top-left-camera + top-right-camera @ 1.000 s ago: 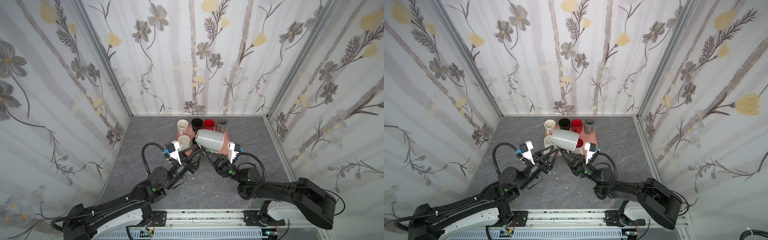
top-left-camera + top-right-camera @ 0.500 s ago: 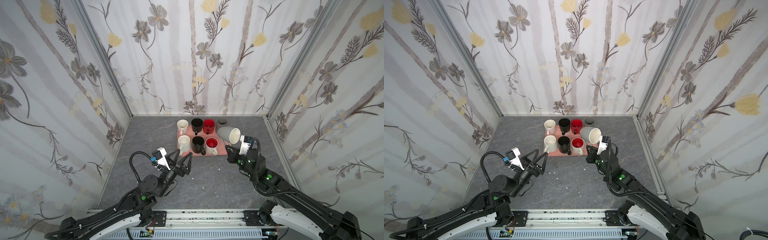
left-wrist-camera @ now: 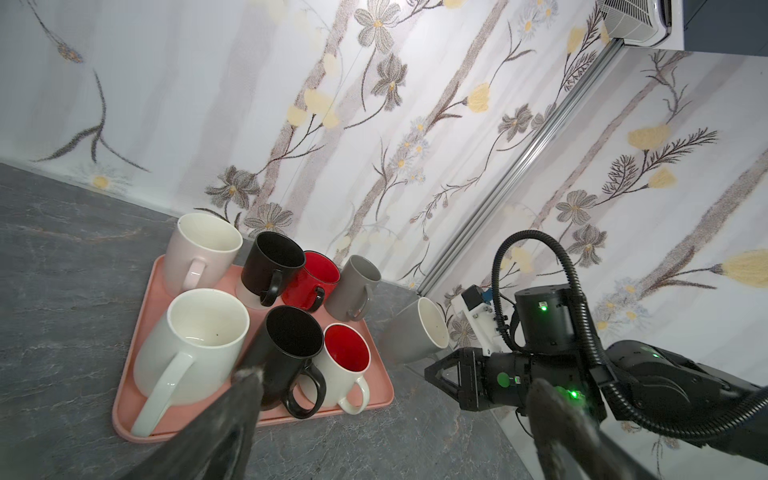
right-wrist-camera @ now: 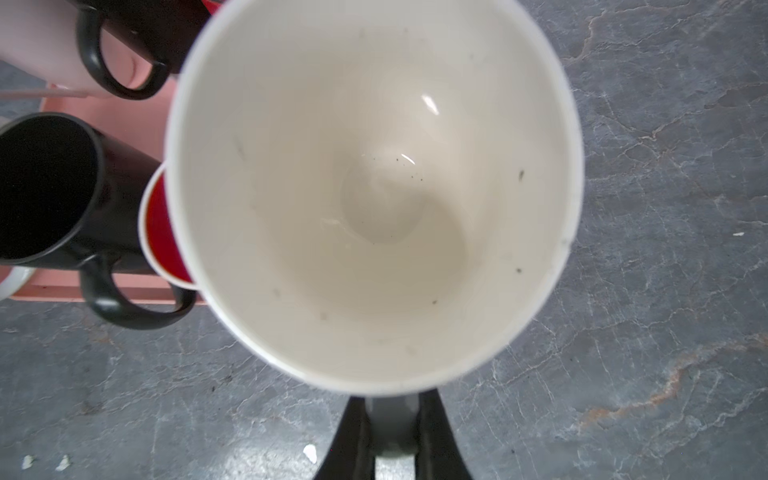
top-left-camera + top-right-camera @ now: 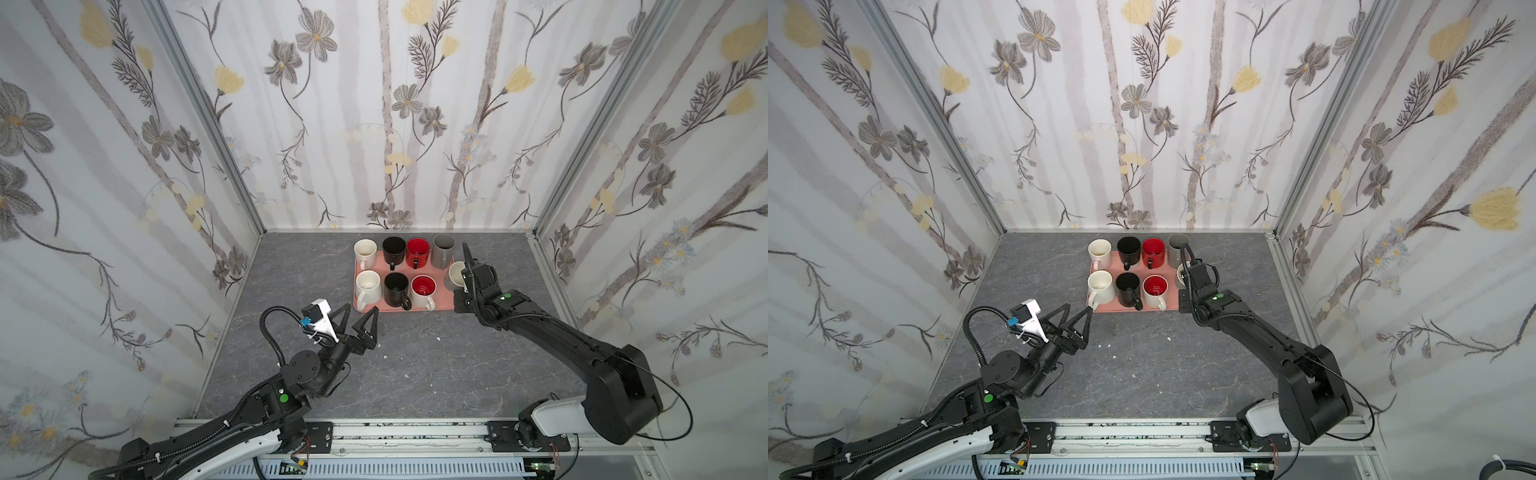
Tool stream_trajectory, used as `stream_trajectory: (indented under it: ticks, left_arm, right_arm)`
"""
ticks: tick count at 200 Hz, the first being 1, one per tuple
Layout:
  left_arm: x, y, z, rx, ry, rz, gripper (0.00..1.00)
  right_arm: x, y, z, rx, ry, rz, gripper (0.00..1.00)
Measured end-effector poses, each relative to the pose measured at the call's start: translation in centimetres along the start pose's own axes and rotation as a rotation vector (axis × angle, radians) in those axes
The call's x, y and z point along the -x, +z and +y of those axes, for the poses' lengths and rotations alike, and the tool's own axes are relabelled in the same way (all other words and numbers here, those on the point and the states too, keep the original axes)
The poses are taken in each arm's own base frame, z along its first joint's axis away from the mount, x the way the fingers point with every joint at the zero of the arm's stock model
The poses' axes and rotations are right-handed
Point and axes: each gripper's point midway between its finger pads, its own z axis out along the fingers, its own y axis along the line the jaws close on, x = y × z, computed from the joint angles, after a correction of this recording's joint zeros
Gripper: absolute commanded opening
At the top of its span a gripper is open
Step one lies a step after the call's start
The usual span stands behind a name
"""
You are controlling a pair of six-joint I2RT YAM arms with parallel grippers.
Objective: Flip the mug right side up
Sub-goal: 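Carry the grey mug upright toward the tray with the right gripper while the left withdraws, then lower the grey mug onto the tray and open the right gripper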
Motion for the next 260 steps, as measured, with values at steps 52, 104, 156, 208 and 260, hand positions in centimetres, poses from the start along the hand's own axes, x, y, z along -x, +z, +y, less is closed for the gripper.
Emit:
stream_trajectory:
  ticks: [52,104,156,208,260]
  left_arm:
    - [-0.1,0.0,0.2,0.01,0.005,0.003,1.0]
    - [0.1,-0.1,0.5,0.024,0.005,-0.007,1.0]
    - [0.4,0.1,0.3,0.03,0.01,-0.007,1.0]
    - [1.8,0.5,-0.1,0.061,0.047,-0.022,1.0]
    - [5.1,2.7,5.3,0.334,0.153,-0.124,1.0]
  right_arm:
    - [-2.5,3.0,0.2,-0.011,-0.048,0.109,0.0]
    - [-3.0,3.4,0.2,-0.016,-0.052,0.122,0.09]
    - [-1.7,2.7,0.6,-0.001,-0.045,0.071,0.61]
    - [1.2,-2.6,0.9,0.06,-0.007,-0.107,0.97]
    - [0.5,-7.2,0.6,0.155,0.059,-0.316,1.0]
